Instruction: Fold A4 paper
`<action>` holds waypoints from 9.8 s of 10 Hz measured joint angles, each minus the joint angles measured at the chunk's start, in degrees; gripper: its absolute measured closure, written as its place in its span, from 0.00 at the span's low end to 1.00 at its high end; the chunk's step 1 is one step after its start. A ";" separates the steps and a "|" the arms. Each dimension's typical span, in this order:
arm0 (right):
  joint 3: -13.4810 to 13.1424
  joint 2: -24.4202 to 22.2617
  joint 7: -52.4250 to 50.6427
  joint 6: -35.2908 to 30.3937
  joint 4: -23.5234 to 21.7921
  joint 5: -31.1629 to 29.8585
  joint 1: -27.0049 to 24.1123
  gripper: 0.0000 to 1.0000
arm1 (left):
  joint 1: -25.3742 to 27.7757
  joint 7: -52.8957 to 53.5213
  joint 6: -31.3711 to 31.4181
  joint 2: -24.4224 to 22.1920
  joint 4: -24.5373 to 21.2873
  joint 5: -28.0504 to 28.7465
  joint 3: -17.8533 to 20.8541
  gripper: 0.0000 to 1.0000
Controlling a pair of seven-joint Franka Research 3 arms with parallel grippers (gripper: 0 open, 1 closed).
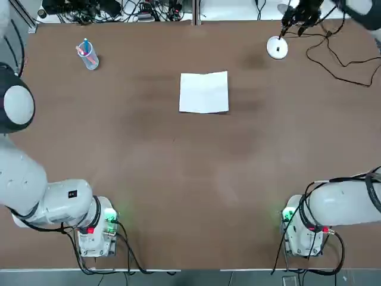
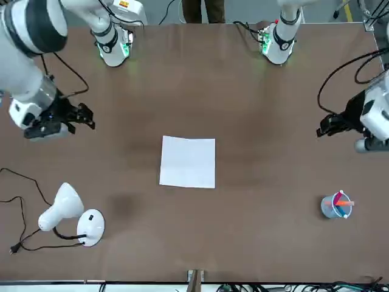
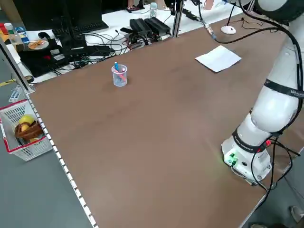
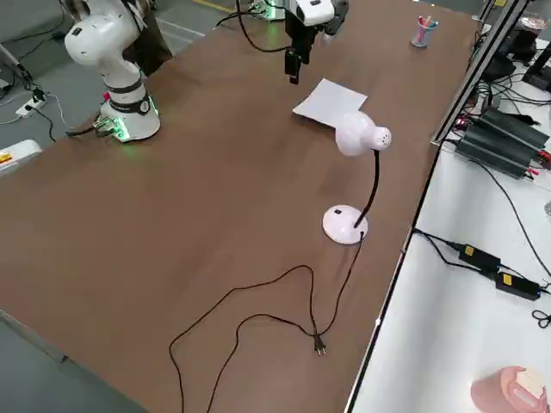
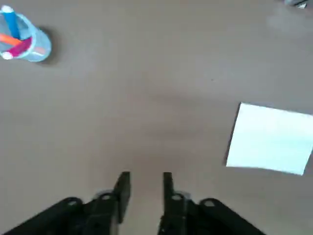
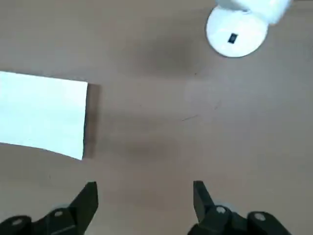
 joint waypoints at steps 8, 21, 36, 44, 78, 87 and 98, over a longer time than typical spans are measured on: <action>8.20 9.71 0.49 22.46 -13.20 10.86 0.02 0.57 | -15.32 -24.24 24.83 13.82 -0.25 0.09 -0.36 0.99; 13.37 27.75 1.19 37.97 -13.67 25.47 2.85 0.96 | -27.68 -53.41 47.61 30.94 -0.35 16.70 0.05 0.99; 13.95 32.46 1.42 41.78 -8.77 30.98 5.69 0.99 | -31.27 -55.30 50.74 39.73 -0.18 23.96 1.21 0.99; 17.16 31.12 2.06 40.42 -6.90 32.02 5.76 0.99 | -31.37 -55.30 50.79 39.72 -0.20 24.09 1.30 0.99; 20.40 40.95 2.62 54.88 -0.13 42.84 16.78 0.98 | -23.07 -42.40 34.04 33.29 5.35 24.58 -0.45 0.43; 17.67 46.70 0.87 55.78 8.42 41.20 16.79 0.98 | -17.91 -44.09 35.06 30.62 6.70 16.21 -0.46 0.00; 13.82 53.50 -1.78 55.65 20.60 41.15 17.36 0.98 | 0.95 -7.98 31.55 26.50 6.33 15.72 -2.18 0.00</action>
